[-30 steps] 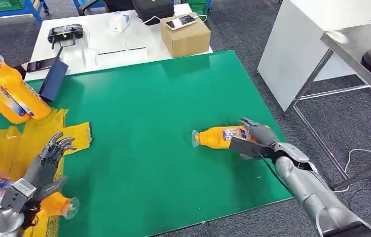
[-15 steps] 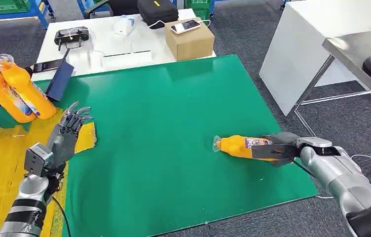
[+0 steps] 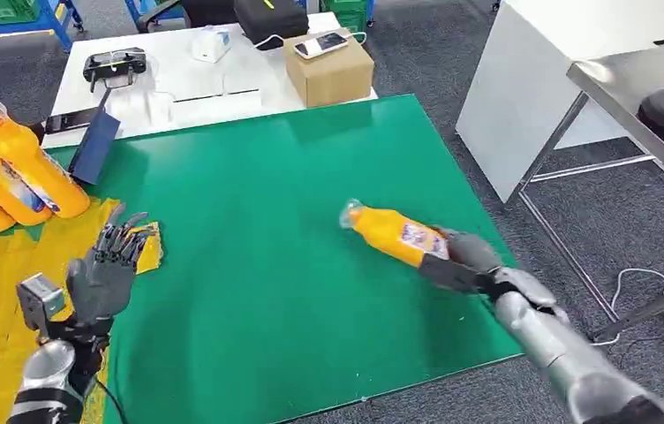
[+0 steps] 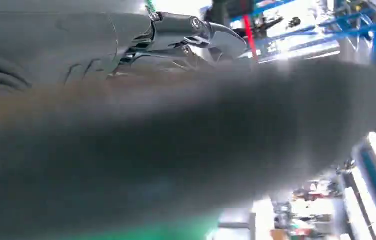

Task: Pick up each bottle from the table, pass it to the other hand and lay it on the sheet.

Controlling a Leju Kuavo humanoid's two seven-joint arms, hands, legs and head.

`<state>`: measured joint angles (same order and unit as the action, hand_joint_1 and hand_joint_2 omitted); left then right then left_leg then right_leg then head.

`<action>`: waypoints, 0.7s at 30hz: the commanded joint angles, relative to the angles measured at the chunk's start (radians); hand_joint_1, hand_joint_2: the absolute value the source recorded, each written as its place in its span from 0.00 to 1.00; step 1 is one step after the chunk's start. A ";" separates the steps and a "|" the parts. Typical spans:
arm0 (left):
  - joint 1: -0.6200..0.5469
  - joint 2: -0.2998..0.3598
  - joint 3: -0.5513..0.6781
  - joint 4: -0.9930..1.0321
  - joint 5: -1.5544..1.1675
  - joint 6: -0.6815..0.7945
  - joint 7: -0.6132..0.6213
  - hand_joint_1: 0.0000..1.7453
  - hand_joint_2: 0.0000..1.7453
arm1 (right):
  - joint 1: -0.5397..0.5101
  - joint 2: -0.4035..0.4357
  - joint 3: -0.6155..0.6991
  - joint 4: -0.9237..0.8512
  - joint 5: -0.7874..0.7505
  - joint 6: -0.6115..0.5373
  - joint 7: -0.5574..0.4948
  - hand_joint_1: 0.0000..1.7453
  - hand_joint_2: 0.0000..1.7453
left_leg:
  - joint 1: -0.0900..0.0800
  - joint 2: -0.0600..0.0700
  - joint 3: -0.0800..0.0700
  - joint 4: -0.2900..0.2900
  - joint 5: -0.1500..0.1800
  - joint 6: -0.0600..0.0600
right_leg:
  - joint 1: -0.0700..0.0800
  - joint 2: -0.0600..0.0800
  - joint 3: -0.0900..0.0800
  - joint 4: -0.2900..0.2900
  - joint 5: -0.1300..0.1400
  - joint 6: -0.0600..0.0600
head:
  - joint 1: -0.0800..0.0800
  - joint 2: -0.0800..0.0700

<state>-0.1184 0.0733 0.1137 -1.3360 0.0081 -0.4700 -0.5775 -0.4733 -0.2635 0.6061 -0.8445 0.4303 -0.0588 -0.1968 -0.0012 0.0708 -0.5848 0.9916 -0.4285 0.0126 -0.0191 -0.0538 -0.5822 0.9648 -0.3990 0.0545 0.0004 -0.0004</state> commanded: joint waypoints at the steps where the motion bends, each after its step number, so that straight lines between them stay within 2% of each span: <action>1: 0.146 -0.155 0.049 -0.206 0.111 -0.042 0.070 0.00 1.00 | 0.240 0.237 -0.163 -0.563 -0.043 0.010 -0.017 1.00 1.00 | 0.001 -0.010 -0.005 0.001 0.001 -0.001 | 0.001 -0.003 -0.004 0.002 -0.003 -0.003 | 0.001 0.000; 4: 0.158 -0.172 0.009 -0.227 0.114 -0.017 0.090 0.00 1.00 | 0.223 0.263 -0.134 -0.565 -0.041 0.007 -0.012 1.00 1.00 | 0.003 -0.011 -0.012 0.001 0.001 0.000 | 0.002 -0.005 -0.009 0.004 -0.003 -0.004 | 0.001 0.000; 11: 0.155 -0.161 0.004 -0.222 0.123 -0.010 0.089 0.00 1.00 | 0.219 0.256 -0.137 -0.555 -0.044 0.004 -0.014 1.00 1.00 | 0.003 -0.011 -0.011 0.001 0.001 0.000 | 0.001 -0.004 -0.009 0.004 -0.004 -0.004 | 0.001 0.000; 14: 0.157 -0.196 -0.069 -0.247 0.141 -0.028 0.098 0.00 1.00 | 0.143 0.334 -0.091 -0.478 -0.042 0.027 -0.002 1.00 1.00 | 0.001 -0.014 -0.013 0.000 0.002 0.000 | 0.000 -0.008 -0.010 0.003 -0.003 -0.004 | 0.002 0.000; 17: 0.164 -0.205 -0.162 -0.283 0.079 0.032 0.089 0.00 1.00 | 0.088 0.398 -0.044 -0.380 -0.034 0.012 0.024 1.00 1.00 | 0.001 -0.010 -0.013 0.002 0.001 -0.001 | 0.000 -0.002 -0.011 0.004 -0.002 -0.005 | 0.001 0.000; 20: 0.166 -0.198 -0.225 -0.298 0.040 0.074 0.073 0.00 1.00 | 0.072 0.423 -0.013 -0.320 -0.033 0.002 0.026 1.00 1.00 | 0.003 -0.012 -0.010 0.003 0.000 -0.002 | 0.001 0.001 -0.008 0.004 -0.003 -0.006 | 0.002 0.000; 21: 0.166 -0.195 -0.245 -0.298 0.021 0.086 0.068 0.00 1.00 | 0.067 0.429 -0.004 -0.296 -0.036 0.004 0.024 1.00 1.00 | 0.002 -0.011 -0.012 0.000 0.002 0.000 | 0.002 -0.005 -0.009 0.002 -0.002 -0.004 | 0.002 0.000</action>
<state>0.0488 -0.1141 0.0396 -1.6053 0.0995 -0.4474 -0.4914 -0.2983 0.0729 0.5120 -1.3500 0.3971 -0.0443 -0.1831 -0.0009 0.0614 -0.5986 0.9916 -0.4253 0.0131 -0.0178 -0.0637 -0.5936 0.9672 -0.4004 0.0526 0.0019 -0.0004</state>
